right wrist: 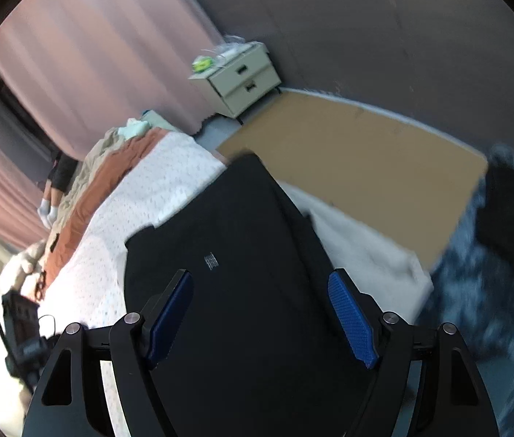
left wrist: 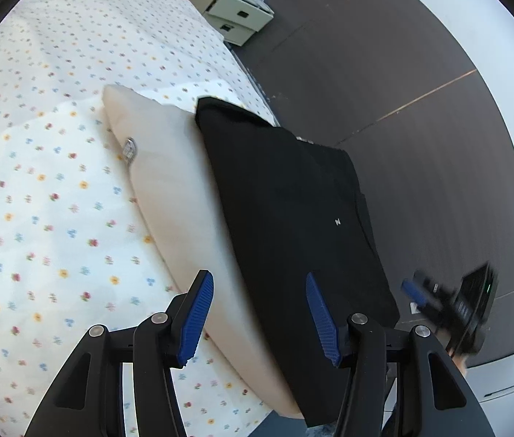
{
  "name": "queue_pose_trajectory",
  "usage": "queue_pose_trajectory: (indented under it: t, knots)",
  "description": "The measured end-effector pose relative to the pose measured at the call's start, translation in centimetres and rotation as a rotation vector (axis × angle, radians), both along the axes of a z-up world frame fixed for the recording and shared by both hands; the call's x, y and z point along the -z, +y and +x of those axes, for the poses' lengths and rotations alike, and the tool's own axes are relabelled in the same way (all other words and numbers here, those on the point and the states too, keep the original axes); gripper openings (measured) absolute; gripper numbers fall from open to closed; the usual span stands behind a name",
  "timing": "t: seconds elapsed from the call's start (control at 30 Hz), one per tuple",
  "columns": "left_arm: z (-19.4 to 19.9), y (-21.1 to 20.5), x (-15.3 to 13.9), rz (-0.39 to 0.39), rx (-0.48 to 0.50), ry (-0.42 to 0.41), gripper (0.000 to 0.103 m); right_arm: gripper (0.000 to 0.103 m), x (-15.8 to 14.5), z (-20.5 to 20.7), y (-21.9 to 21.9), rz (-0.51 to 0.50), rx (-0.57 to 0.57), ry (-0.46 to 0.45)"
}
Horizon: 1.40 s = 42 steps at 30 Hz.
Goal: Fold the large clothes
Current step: 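Carry the held black shirt with both tools over the stack of folded clothes, then lower the black shirt onto the folded clothes stack with both tools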
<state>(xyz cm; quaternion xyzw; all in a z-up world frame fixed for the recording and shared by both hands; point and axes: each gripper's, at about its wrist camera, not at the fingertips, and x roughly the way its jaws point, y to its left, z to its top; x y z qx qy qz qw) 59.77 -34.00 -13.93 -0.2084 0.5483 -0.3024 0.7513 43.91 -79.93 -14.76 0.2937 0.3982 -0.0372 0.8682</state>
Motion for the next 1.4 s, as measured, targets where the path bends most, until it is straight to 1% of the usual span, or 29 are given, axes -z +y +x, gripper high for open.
queue_pose_trajectory:
  t: [0.07, 0.17, 0.23, 0.27, 0.3, 0.33, 0.37, 0.43, 0.5, 0.6, 0.7, 0.77, 0.8, 0.87, 0.9, 0.93, 0.97, 1.03, 1.07, 1.1, 1.2, 1.27, 1.4]
  knots:
    - [0.1, -1.3, 0.3, 0.005, 0.017, 0.012, 0.054, 0.077, 1.7, -2.1, -0.7, 0.031, 0.028, 0.008]
    - [0.8, -2.6, 1.8, 0.014, 0.021, 0.029, 0.054, 0.077, 3.7, -5.5, -1.1, 0.078, 0.072, -0.008]
    - [1.5, -2.9, 3.0, 0.009, 0.020, 0.046, 0.054, 0.077, 4.7, -6.5, -1.2, 0.115, 0.098, -0.019]
    - [1.7, -3.2, 3.4, 0.005, 0.019, 0.059, 0.054, 0.077, 5.3, -7.6, -1.5, 0.150, 0.114, -0.026]
    - [1.7, -3.3, 3.6, 0.002, 0.019, 0.068, 0.054, 0.079, 5.7, -7.7, -1.4, 0.169, 0.125, -0.030]
    - [1.9, -3.7, 3.9, -0.003, 0.021, 0.073, 0.054, 0.082, 6.4, -8.4, -1.7, 0.210, 0.142, -0.040]
    - [2.2, -4.2, 4.2, -0.003, 0.025, 0.070, 0.054, 0.088, 6.9, -8.9, -1.8, 0.241, 0.146, -0.047]
    - [2.7, -5.0, 4.7, 0.014, 0.031, 0.065, 0.054, 0.089, 8.4, -9.4, -1.9, 0.315, 0.152, -0.062]
    - [3.1, -5.5, 5.1, 0.011, 0.035, 0.065, 0.054, 0.089, 9.6, -9.5, -1.8, 0.359, 0.154, -0.064]
    - [3.8, -6.5, 5.8, 0.000, 0.036, 0.073, 0.054, 0.089, 10.8, -9.6, -1.5, 0.416, 0.173, -0.096]
    - [4.4, -7.0, 6.3, -0.009, 0.023, 0.078, 0.054, 0.089, 12.1, -8.9, -0.6, 0.487, 0.164, -0.129]
    - [4.8, -7.4, 6.7, -0.020, 0.011, 0.081, 0.054, 0.089, 12.4, -8.4, 0.1, 0.505, 0.157, -0.142]
    - [4.9, -7.5, 6.8, -0.019, 0.004, 0.075, 0.053, 0.090, 12.6, -8.0, 0.4, 0.515, 0.153, -0.149]
    - [4.7, -7.8, 6.6, -0.004, 0.009, 0.047, 0.042, 0.091, 13.2, -7.1, 1.0, 0.527, 0.149, -0.141]
    - [4.6, -8.0, 6.4, 0.016, 0.015, 0.029, 0.035, 0.091, 13.4, -6.8, 1.1, 0.528, 0.152, -0.136]
    - [4.5, -7.9, 6.2, 0.025, 0.014, 0.019, 0.030, 0.090, 13.6, -6.4, 1.1, 0.527, 0.160, -0.127]
    - [4.3, -7.8, 5.9, 0.021, 0.011, 0.012, 0.028, 0.090, 13.6, -6.3, 1.2, 0.521, 0.168, -0.123]
    - [4.0, -7.5, 5.3, 0.012, 0.008, -0.002, 0.023, 0.059, 12.8, -6.3, 1.3, 0.464, 0.199, -0.143]
    - [3.8, -7.3, 5.0, 0.011, 0.003, -0.003, 0.022, 0.038, 12.2, -6.4, 1.3, 0.421, 0.213, -0.145]
    - [3.6, -7.0, 4.7, 0.010, -0.004, -0.005, 0.022, 0.032, 11.5, -6.5, 1.5, 0.379, 0.218, -0.138]
    - [2.6, -6.5, 4.1, 0.016, -0.021, -0.019, 0.021, 0.021, 9.9, -6.2, 1.8, 0.310, 0.192, -0.150]
    - [1.9, -5.8, 4.1, 0.019, -0.035, -0.022, 0.021, 0.018, 9.2, -5.6, 2.1, 0.274, 0.172, -0.145]
    - [1.1, -4.6, 4.4, 0.001, -0.069, -0.005, 0.022, 0.017, 8.4, -4.0, 1.9, 0.259, 0.135, -0.153]
